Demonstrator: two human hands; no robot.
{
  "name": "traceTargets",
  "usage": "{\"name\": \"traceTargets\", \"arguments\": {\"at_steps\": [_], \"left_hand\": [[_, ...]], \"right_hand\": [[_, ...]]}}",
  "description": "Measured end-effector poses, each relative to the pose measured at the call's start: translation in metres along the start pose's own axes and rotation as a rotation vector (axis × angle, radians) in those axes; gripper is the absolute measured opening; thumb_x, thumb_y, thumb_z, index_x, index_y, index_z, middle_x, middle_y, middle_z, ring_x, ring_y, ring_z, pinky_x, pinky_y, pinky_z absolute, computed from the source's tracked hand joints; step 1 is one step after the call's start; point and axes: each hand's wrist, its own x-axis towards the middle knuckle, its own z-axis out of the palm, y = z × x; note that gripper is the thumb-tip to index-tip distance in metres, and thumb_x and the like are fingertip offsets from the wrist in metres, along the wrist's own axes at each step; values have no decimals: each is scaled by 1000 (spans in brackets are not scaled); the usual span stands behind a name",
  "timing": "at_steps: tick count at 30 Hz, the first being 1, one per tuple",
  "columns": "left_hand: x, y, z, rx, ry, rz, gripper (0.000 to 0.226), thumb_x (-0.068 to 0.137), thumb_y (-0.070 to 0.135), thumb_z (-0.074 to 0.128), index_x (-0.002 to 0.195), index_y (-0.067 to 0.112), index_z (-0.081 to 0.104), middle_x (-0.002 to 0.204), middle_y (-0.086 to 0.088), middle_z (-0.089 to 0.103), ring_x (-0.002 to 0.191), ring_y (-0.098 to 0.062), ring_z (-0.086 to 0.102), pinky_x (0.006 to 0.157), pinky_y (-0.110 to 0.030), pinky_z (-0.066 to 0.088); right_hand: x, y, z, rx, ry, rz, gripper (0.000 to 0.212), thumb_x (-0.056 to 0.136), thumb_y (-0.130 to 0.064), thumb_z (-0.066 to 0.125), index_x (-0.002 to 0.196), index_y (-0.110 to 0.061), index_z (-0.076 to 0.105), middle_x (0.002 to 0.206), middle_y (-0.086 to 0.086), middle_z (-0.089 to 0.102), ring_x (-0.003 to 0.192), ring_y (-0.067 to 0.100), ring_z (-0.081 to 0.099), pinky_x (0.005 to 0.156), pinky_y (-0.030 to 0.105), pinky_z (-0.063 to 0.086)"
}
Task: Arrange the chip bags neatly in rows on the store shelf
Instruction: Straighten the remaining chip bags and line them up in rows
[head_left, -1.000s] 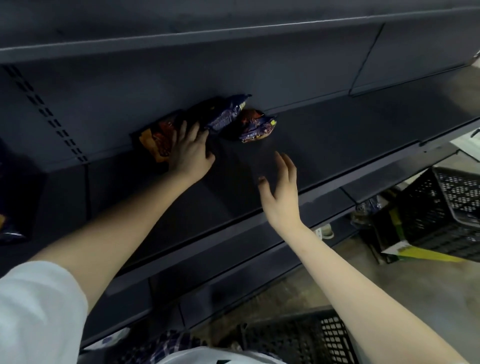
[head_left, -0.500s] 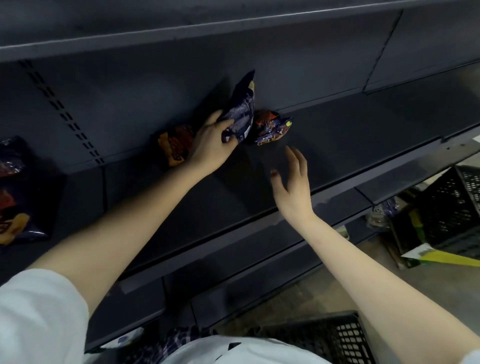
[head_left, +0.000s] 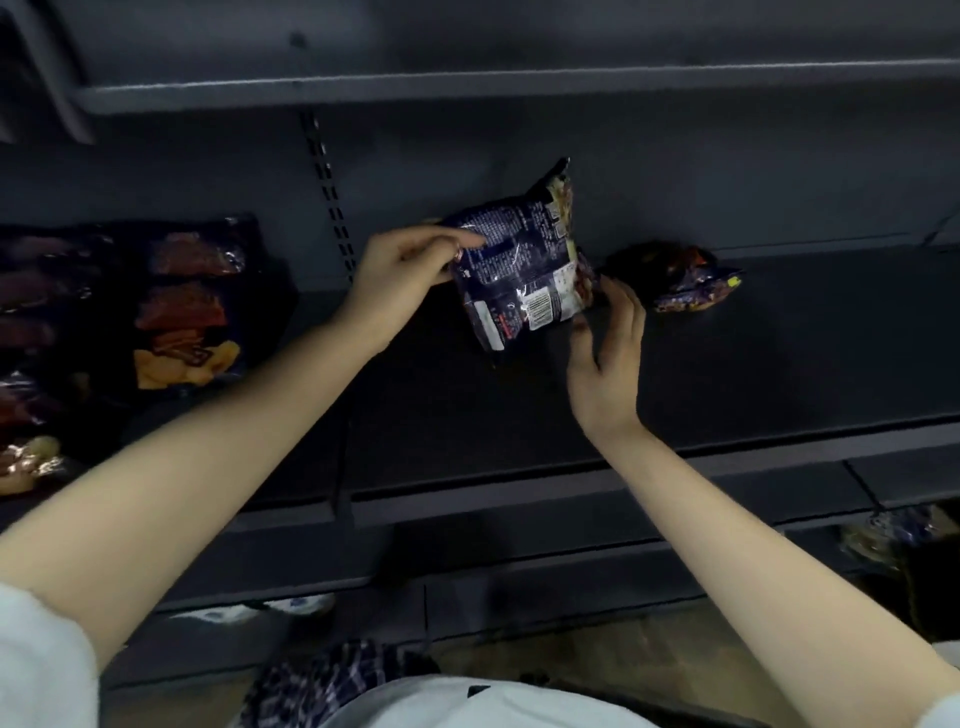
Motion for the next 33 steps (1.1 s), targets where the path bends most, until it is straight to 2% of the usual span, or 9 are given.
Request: {"name": "traceTargets", "arguments": {"at_steps": [5,7,9,14,18,22,27,31,33], "left_hand": [[-2,1,-24,3,21,-44,29,94,5,44,85,15,69,96,0,69,94,-14,65,79,-25,54],[-17,2,-108,55,176,-59,30,93,5,43,81,15,68,95,0,68,90,-15,65,74,-24,54],[-20,-5,-120,78,143,-100,34,93,3,43,75,17,68,89,3,69,86,-13,64,69,-24,53],[-32,-10,-165,217,233,-222,30,93,7,45,71,17,65,84,4,65,76,-5,62,66,-19,55],[-47,-18,-230,313,433,-274,28,88,21,56,62,29,65,61,11,63,65,-12,60,72,-34,52],[-59,-19,-263,315,525,-366,28,87,30,58,61,23,62,65,3,62,75,-23,63,76,-36,51],[-63,-20,-281,176,502,-439,25,94,27,49,80,12,62,67,-7,59,48,-9,61,43,-20,49],[-67,-30,-297,267,446,-460,27,96,31,43,82,11,55,55,-3,47,38,-9,47,44,-22,46],[-70,-37,-304,428,408,-394,37,95,33,44,73,6,54,60,-7,48,53,-16,49,60,-24,40]], "right_hand": [[12,-4,12,31,91,65,53,87,-40,40,126,-5,46,132,11,44,121,23,45,101,27,38],[9,-46,80,155,-45,55,56,85,-47,42,126,-11,49,127,5,51,120,18,48,98,23,40],[11,-47,85,225,-77,102,58,84,-52,44,128,-16,50,125,0,54,119,13,50,98,21,41],[7,-57,120,264,-220,-113,47,85,-25,43,131,-17,45,126,6,50,120,21,49,98,43,45],[-16,-104,159,250,-471,-343,46,88,-31,51,131,-15,48,120,-14,48,117,7,51,95,31,49],[-53,-137,202,139,-899,-416,92,72,-45,76,144,-29,22,144,-10,31,135,3,31,107,10,28],[-87,-149,243,289,-774,-158,69,75,-19,79,133,-13,43,127,-2,55,117,5,53,95,20,42],[-77,-146,242,383,-648,145,68,79,-4,72,136,-21,40,115,-11,63,108,-2,59,95,20,46],[-66,-141,239,403,-617,247,53,79,-5,72,121,-28,50,106,-6,68,99,7,65,89,32,53]]}}
